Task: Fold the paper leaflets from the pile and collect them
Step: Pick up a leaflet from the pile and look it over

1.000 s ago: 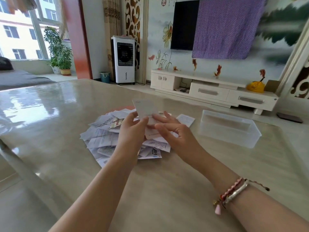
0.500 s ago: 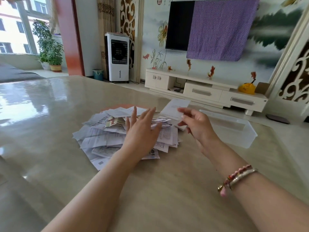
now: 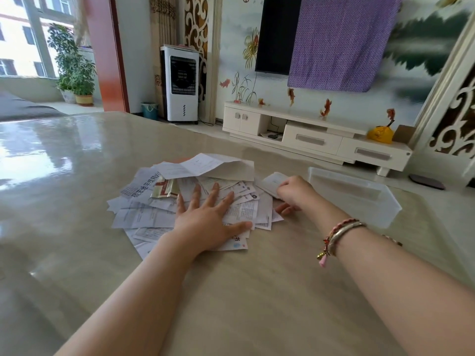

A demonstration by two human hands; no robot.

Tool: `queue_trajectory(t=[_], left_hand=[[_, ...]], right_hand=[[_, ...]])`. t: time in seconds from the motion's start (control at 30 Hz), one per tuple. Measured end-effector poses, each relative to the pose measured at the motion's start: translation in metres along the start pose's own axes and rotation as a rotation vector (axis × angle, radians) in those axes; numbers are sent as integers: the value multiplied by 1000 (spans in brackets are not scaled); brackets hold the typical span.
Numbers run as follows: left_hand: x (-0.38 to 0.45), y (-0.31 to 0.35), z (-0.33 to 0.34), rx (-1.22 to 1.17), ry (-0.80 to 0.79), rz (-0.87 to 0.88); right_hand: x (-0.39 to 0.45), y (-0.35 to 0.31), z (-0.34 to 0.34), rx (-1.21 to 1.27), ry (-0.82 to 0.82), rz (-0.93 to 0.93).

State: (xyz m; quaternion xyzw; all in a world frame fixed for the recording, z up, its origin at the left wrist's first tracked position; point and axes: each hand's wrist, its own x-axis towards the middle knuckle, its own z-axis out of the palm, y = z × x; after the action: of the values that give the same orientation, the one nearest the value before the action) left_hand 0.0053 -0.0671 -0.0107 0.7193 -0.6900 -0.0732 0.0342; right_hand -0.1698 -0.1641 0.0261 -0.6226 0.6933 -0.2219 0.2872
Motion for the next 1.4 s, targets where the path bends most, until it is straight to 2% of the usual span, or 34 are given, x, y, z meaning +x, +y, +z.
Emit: queue_trajectory(t=[0.07, 0.2, 0.33, 0.47, 0.63, 0.8, 1.03, 1.13, 1.27, 1.4], left_hand=[[2, -7, -3, -12, -11, -20], [1, -11, -4, -15, 8, -22], [-2, -12, -3, -51, 79, 7], [-6, -16, -3, -94, 127, 24], [-8, -26, -2, -115, 104, 51], [-11, -34, -3, -177, 124, 55], [-11, -32, -4, -393, 213, 16], [-15, -29, -8, -480, 364, 16], [-20, -29, -20, -685, 541, 10], [-28, -28, -32, -960, 584, -13]], right_hand=[[-2, 0, 0, -4, 43, -81], [2, -8, 5, -28, 239, -441], [11, -41, 23, 71, 153, -642], [20, -67, 45, -31, -4, -617], [37, -79, 67, -183, -61, -437], [41, -68, 81, -350, -54, -436], [25, -57, 62, -121, -2, -548], [13, -52, 46, -97, 71, -566], [-3, -50, 25, 163, 230, -579], [-38, -35, 11, 380, 275, -615]])
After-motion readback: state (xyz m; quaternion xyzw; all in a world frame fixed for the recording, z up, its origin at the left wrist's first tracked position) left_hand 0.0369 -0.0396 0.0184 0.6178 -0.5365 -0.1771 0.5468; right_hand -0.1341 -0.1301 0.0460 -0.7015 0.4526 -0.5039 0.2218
